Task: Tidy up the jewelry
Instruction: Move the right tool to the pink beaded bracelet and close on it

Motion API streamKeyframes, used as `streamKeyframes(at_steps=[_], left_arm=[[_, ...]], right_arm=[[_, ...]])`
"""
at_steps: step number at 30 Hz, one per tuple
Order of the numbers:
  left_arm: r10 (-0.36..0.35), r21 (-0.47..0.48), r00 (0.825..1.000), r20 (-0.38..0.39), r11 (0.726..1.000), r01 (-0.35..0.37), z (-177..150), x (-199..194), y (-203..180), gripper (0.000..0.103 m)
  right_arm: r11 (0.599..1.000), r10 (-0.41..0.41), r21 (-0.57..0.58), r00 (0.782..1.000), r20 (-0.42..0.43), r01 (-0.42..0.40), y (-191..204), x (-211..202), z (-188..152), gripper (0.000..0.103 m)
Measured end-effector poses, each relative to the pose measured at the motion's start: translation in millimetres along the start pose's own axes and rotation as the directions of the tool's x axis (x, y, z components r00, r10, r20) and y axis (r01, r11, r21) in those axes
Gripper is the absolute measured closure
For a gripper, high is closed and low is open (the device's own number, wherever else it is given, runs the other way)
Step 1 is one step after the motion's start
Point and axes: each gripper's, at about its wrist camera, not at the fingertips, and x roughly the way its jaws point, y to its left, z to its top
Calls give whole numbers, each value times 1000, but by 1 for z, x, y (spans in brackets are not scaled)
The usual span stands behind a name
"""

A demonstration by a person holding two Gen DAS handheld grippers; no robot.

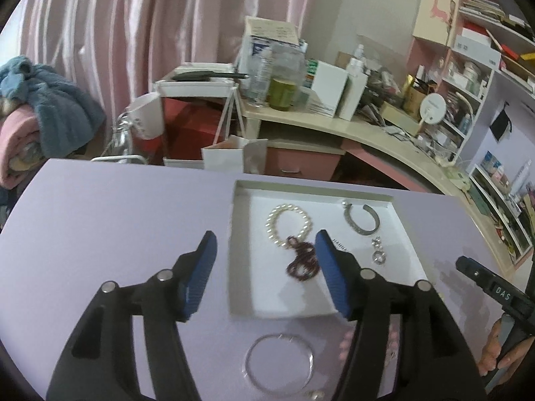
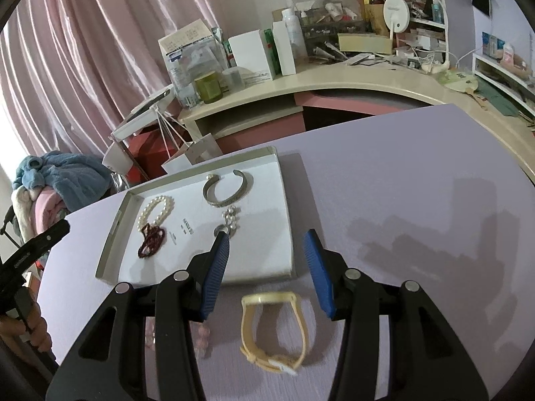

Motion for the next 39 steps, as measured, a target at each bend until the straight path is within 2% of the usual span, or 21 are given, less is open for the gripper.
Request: streamKeyframes(at_steps=[12, 20, 28, 39], left_arm=[[84, -62, 996, 1, 995, -84, -53, -52, 31, 30], [120, -109, 993, -16, 987, -121, -81, -72, 44, 27], [130, -114, 991, -41, 984, -134, -96, -75, 45, 26], [122, -96, 991, -47, 987, -126, -98, -76, 40, 24]], right_arm=[[993, 58, -99, 998, -29, -61, 30, -25, -41, 54], [981, 83, -167, 993, -88, -97, 45, -27, -70, 55], [975, 92, -187, 986, -141, -117, 51, -26, -90, 55], [969, 120, -195, 977, -176, -154, 64, -16, -89, 56]])
